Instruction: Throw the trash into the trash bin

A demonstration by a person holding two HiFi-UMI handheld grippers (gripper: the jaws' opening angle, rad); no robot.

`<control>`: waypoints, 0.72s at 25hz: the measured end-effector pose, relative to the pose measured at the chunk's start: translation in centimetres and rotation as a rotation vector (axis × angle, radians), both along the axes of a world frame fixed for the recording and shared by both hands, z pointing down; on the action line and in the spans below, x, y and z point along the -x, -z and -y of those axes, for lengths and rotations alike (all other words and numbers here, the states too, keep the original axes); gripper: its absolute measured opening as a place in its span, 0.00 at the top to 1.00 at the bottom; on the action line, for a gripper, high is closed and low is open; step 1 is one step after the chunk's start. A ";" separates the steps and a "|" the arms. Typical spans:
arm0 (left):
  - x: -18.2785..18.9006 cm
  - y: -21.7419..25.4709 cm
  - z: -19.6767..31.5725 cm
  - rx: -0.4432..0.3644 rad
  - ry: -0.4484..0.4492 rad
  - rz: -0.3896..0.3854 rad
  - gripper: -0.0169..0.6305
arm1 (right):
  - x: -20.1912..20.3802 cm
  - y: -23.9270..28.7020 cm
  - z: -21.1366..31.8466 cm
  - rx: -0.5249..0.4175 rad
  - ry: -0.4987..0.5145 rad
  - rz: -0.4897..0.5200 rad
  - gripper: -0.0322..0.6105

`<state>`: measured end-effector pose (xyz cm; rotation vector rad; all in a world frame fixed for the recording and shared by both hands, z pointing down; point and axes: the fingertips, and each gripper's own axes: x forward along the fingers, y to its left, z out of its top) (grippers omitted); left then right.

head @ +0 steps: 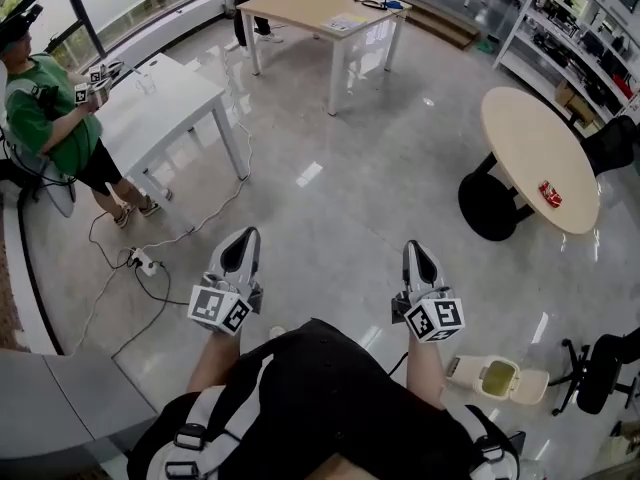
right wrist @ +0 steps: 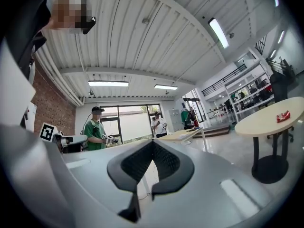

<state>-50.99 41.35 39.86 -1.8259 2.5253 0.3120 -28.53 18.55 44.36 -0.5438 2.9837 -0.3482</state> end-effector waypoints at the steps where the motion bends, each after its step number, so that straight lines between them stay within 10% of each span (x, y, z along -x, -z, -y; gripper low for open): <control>1: -0.6 -0.1 0.7 0.004 -0.014 -0.004 0.97 | -1.0 0.0 0.3 -0.002 -0.015 -0.002 0.95; 18: -11.2 -0.7 13.2 0.007 -0.370 0.021 0.97 | -19.6 -1.2 3.5 -0.004 -0.395 -0.022 0.95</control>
